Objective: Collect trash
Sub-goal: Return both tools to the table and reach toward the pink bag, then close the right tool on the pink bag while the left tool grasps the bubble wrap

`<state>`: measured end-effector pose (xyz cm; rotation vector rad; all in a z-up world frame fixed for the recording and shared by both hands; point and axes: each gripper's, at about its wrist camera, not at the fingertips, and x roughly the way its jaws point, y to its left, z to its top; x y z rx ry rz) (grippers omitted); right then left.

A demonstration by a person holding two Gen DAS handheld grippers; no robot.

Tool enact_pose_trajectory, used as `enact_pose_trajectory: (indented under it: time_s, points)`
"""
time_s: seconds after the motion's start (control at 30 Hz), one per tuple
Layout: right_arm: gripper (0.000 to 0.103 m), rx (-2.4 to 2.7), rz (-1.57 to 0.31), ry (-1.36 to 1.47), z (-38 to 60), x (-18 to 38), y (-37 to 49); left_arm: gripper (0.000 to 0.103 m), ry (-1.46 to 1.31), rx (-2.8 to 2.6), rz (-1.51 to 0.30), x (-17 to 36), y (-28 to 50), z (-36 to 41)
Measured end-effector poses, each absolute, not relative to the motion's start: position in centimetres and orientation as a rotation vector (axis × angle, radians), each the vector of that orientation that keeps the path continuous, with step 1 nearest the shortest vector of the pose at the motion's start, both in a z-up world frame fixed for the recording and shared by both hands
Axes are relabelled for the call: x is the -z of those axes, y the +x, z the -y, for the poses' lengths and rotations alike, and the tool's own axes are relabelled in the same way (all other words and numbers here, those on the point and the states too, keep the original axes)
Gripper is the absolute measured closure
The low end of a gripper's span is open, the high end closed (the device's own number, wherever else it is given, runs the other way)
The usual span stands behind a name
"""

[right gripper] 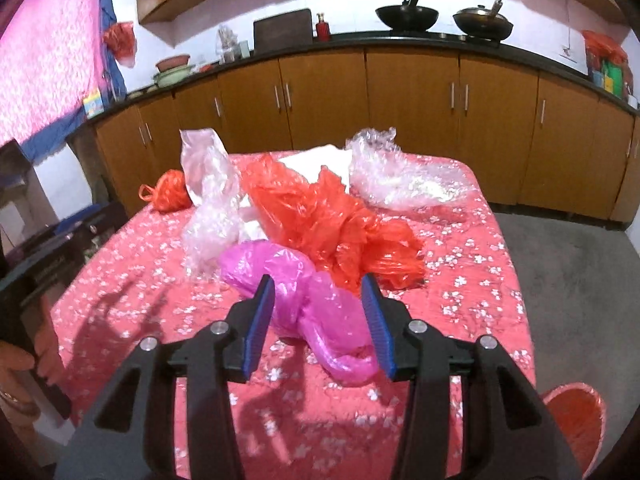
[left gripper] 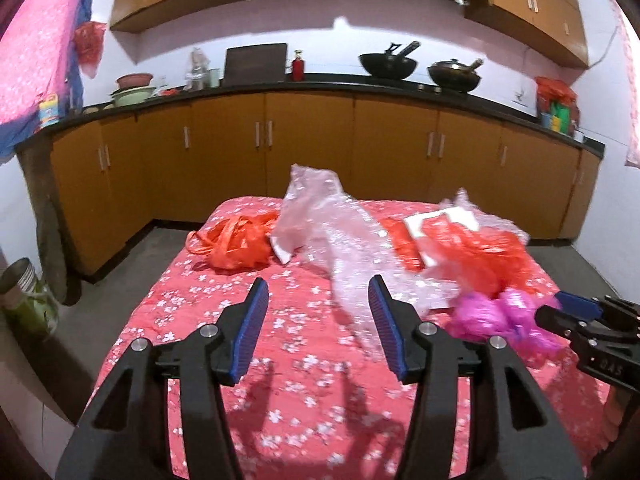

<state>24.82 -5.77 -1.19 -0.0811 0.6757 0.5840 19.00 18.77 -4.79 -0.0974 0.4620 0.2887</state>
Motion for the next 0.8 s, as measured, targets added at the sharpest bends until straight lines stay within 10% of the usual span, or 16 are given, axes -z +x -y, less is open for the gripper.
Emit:
enact_pose_trajectory:
  time_s: [0.2,0.33,0.8]
  points:
    - [0.065,-0.572,-0.696,-0.119,5.2,1.9,25.4,0.043,-0.111,-0.300,-0.462,5.5,19.6,-19.5]
    - [0.094,-0.589,-0.719,-0.143,5.1,2.0,25.5,0.037,-0.098,-0.267,-0.491,5.5,20.3,-19.0]
    - [0.097,-0.588,-0.702,-0.139,5.2,2.0,25.4,0.028,-0.098,-0.140,-0.609,6.5,23.6,-17.4]
